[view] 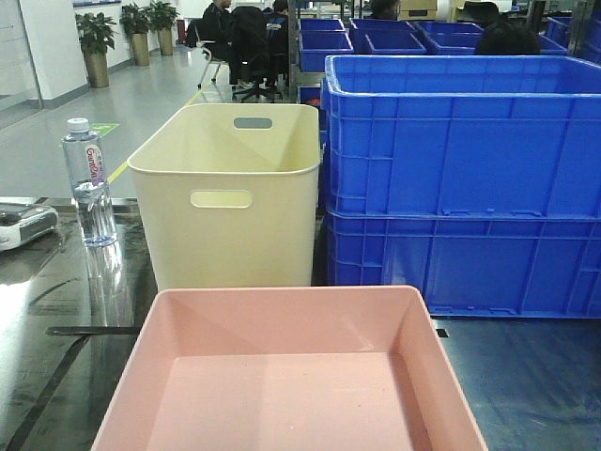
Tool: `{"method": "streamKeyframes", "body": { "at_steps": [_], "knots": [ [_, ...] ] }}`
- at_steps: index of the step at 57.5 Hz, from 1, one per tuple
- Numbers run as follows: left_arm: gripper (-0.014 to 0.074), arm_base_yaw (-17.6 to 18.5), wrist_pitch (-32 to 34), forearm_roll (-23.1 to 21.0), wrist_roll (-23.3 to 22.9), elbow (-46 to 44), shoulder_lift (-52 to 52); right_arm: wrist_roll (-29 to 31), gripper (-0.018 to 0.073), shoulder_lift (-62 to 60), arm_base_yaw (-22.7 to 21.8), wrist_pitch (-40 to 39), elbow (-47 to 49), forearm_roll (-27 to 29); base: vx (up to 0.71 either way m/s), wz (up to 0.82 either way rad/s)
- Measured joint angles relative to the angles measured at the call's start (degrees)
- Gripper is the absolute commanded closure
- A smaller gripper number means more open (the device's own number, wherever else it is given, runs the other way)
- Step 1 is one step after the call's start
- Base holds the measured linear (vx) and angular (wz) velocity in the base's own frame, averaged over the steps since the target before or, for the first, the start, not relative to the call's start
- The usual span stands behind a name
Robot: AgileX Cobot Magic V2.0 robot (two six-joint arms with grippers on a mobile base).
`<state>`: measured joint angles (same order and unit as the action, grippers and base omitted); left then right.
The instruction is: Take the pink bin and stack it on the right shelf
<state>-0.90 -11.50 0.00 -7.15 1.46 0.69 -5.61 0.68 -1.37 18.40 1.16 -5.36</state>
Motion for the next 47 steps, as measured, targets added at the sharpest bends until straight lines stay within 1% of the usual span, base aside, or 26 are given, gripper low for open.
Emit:
{"method": "streamKeyframes", "body": {
  "at_steps": [4,9,27,47],
  "knots": [
    [0.0604,0.0,0.0,0.0,0.0,0.0,0.0,0.0,0.0571,-1.0,0.0,-0.3,-2.2,0.1,0.0,0.0],
    [0.0604,0.0,0.0,0.0,0.0,0.0,0.0,0.0,0.0571,-1.2,0.0,-0.2,-2.9,0.2,0.0,0.0],
    [0.0604,0.0,0.0,0.0,0.0,0.0,0.0,0.0,0.0571,-1.4,0.0,2.0,-2.9,0.4,0.0,0.0],
    [0.0604,0.0,0.0,0.0,0.0,0.0,0.0,0.0,0.0571,-1.4,0.0,2.2,-2.9,0.4,0.0,0.0]
  ]
}}
